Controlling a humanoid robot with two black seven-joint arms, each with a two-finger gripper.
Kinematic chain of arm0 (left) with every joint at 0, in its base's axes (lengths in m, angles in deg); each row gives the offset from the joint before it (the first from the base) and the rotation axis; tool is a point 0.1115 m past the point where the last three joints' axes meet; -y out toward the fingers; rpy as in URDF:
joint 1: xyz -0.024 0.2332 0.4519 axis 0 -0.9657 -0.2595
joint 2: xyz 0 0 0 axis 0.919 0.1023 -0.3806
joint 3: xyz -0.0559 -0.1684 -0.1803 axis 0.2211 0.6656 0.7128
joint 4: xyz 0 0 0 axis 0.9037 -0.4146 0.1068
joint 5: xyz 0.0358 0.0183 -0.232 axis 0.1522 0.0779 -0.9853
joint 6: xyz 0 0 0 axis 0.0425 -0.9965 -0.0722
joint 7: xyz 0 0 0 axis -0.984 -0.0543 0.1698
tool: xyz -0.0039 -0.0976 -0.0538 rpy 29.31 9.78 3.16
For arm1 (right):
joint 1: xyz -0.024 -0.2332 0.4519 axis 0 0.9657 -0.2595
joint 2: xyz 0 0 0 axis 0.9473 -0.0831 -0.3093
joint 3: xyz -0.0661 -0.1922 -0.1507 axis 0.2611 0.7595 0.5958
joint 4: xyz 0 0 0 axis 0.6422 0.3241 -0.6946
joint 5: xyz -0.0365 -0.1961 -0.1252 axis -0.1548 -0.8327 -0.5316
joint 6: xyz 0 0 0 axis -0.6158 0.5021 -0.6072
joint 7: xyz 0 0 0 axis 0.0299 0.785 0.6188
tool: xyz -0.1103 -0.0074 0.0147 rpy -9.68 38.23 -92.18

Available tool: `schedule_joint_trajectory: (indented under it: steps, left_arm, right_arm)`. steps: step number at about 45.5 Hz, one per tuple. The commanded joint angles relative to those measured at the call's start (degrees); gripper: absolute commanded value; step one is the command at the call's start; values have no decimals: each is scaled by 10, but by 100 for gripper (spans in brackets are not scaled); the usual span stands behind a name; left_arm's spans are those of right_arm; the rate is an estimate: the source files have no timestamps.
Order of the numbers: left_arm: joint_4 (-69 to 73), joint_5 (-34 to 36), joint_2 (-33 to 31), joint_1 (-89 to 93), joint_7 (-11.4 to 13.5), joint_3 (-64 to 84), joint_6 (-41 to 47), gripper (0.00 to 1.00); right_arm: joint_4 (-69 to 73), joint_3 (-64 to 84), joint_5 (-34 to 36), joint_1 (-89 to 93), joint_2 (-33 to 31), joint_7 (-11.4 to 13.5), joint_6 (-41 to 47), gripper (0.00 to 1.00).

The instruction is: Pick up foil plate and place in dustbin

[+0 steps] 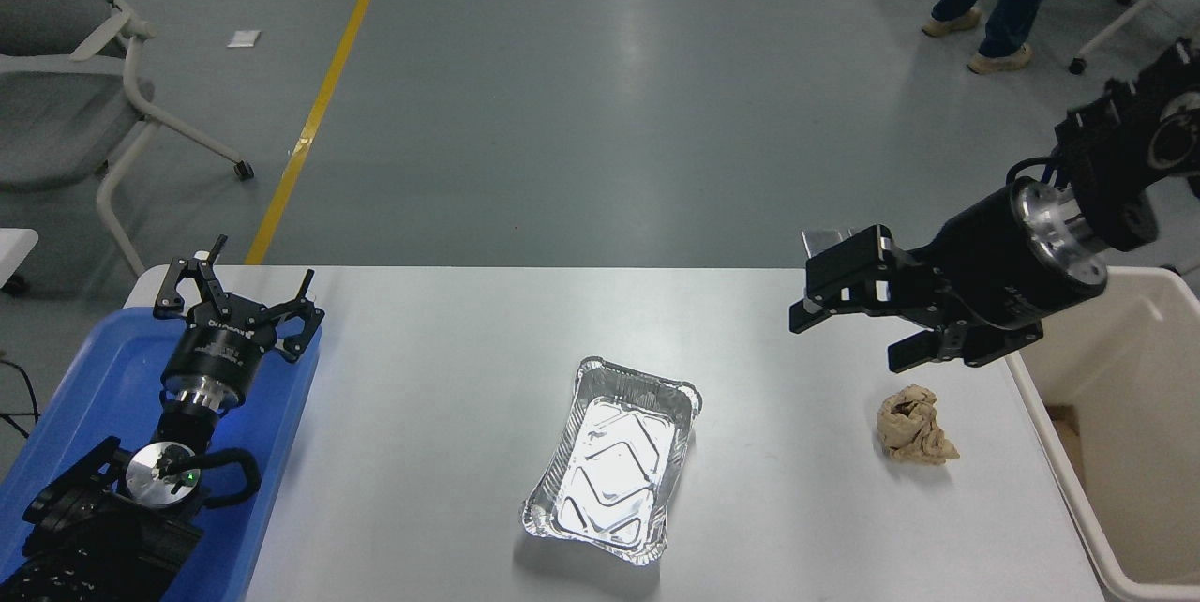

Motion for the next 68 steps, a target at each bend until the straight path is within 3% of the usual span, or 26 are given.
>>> schedule_joint_trajectory:
  steps: [1, 11, 19, 49, 68]
  left_arm:
    - [0, 0, 0, 0, 0, -1, 0, 99]
    - [0, 0, 0, 0, 0, -1, 0, 99]
    - [0, 0, 0, 0, 0, -1, 0, 99]
    - [0, 0, 0, 0, 0, -1, 0, 99]
    - [-1, 0, 0, 0, 0, -1, 0, 99]
  right_arm:
    - [-46, -43, 103, 117, 95, 0, -84, 100]
    - [-98, -97, 132, 213, 151, -1, -133, 100]
    - [-141, -109, 129, 294, 151, -1, -198, 100]
    - [-234, -119, 130, 458, 151, -1, -311, 100]
    - [-263, -177, 130, 512, 151, -1, -341, 100]
